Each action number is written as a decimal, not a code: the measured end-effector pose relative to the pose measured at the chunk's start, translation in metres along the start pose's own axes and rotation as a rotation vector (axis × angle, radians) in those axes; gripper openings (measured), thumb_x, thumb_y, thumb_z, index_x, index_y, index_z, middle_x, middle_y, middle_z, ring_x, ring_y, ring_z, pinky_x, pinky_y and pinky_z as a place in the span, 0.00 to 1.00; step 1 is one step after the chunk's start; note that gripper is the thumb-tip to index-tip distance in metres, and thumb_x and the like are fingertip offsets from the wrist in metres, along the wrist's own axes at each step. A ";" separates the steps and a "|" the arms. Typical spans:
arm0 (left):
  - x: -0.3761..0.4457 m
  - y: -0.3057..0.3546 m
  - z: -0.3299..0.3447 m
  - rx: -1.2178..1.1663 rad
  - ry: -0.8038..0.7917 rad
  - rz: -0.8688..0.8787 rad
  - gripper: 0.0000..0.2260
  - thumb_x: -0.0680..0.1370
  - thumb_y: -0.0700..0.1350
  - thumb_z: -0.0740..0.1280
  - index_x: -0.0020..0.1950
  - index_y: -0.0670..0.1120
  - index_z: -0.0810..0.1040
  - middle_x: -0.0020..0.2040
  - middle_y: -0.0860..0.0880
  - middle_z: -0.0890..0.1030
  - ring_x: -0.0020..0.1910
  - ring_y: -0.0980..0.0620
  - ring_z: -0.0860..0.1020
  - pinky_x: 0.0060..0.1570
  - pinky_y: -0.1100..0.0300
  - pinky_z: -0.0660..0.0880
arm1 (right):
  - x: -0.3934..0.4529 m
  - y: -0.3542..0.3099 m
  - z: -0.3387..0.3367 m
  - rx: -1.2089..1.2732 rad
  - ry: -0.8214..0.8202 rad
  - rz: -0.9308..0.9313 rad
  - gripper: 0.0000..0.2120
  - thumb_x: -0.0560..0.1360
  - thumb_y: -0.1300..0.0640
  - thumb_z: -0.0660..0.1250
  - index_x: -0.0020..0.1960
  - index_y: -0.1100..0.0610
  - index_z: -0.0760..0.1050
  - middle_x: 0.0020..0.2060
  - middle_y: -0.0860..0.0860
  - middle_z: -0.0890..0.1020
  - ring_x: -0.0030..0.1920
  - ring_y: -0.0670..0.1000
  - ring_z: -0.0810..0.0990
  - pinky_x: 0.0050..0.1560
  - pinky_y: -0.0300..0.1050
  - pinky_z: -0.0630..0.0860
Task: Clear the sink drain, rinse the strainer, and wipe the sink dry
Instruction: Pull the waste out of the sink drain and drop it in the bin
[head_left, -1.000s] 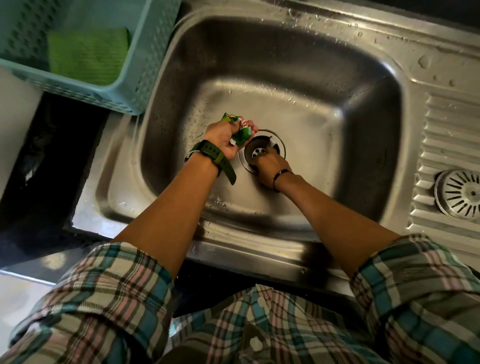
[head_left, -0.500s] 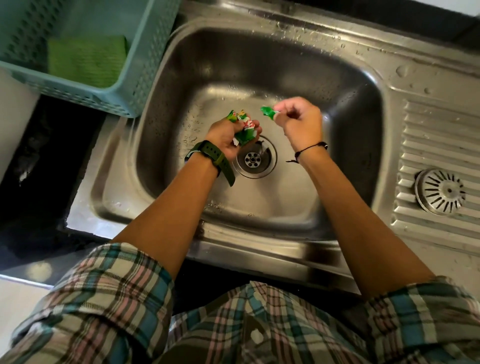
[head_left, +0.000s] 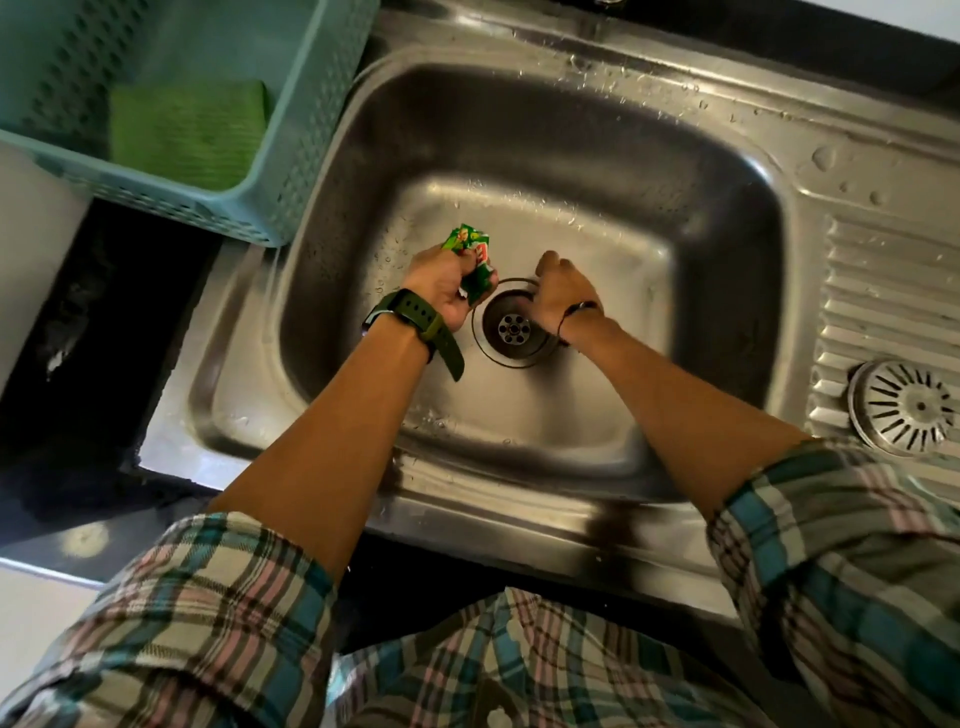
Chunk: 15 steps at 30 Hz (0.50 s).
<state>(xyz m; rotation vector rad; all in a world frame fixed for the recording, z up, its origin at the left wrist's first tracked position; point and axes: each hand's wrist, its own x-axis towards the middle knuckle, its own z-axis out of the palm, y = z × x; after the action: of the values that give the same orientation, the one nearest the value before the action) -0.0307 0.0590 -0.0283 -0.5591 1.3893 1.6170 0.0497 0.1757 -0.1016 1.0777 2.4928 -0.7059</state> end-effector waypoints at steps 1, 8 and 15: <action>0.000 0.000 -0.001 0.003 0.001 0.000 0.08 0.79 0.34 0.58 0.56 0.40 0.71 0.42 0.44 0.73 0.37 0.50 0.74 0.32 0.60 0.77 | 0.000 0.000 0.010 -0.062 -0.009 -0.018 0.26 0.71 0.50 0.69 0.62 0.60 0.64 0.58 0.60 0.73 0.56 0.63 0.75 0.53 0.54 0.75; 0.003 0.006 -0.007 -0.010 -0.005 0.003 0.05 0.79 0.34 0.59 0.48 0.40 0.73 0.40 0.44 0.74 0.35 0.50 0.75 0.28 0.62 0.78 | 0.008 0.005 0.027 -0.331 0.137 -0.163 0.18 0.72 0.68 0.63 0.60 0.62 0.64 0.54 0.63 0.75 0.51 0.65 0.76 0.44 0.56 0.75; 0.003 -0.002 0.001 0.034 -0.011 -0.017 0.05 0.79 0.34 0.58 0.50 0.39 0.72 0.40 0.44 0.74 0.36 0.50 0.74 0.32 0.59 0.78 | -0.006 -0.007 -0.023 0.518 0.284 0.036 0.08 0.70 0.67 0.66 0.39 0.55 0.75 0.41 0.54 0.81 0.41 0.52 0.79 0.38 0.37 0.73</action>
<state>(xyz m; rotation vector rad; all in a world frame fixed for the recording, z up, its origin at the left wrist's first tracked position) -0.0303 0.0604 -0.0314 -0.5404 1.3974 1.5776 0.0456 0.1807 -0.0777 1.4815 2.5766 -1.3184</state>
